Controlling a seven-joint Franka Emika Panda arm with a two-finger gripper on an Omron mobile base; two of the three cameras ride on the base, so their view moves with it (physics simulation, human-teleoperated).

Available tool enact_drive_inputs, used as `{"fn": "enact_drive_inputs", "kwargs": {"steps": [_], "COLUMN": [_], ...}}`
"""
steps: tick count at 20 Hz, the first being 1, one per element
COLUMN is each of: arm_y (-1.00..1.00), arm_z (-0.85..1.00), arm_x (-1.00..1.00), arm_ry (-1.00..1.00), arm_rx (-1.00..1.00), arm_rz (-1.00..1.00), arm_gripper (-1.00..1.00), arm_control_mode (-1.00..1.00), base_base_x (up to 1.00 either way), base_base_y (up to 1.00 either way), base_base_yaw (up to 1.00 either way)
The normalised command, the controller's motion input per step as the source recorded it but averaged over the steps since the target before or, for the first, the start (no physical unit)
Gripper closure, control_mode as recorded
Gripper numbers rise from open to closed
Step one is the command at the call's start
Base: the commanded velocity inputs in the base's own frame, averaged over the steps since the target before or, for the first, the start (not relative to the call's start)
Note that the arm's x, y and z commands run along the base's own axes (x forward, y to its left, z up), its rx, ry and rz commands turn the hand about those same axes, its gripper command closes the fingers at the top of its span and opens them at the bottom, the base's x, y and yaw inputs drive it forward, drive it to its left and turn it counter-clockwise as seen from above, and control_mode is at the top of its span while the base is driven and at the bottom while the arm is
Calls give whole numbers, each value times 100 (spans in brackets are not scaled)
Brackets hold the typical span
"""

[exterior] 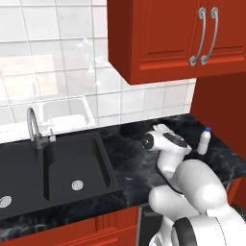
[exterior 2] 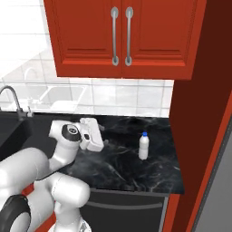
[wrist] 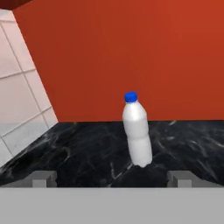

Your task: Take the bottled waters from the counter and place them in the freezer to freeze. Close the freezer door after placing the bottles.

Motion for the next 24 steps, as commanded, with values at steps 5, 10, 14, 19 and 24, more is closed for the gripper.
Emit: {"fn": "enact_drive_inputs", "kwargs": {"steps": [5,10,14,19,24], "arm_y": [-12,-28,-19,-6,-36], "arm_z": [0,0,0,-7,-13], "arm_x": [1,0,0,-2,0], "arm_ry": [-2,2,12,1,0], "arm_rx": [0,2,8,0,0], "arm_rz": [-16,-30,-26,-1,0], "arm_gripper": [-100,-100,-100,-100,-100], "arm_control_mode": [-100,-100,-100,-100,-100], "base_base_x": [0,0,0,0,0], "base_base_y": [0,0,0,0,0], "base_base_yaw": [0,0,0,0,0]}}
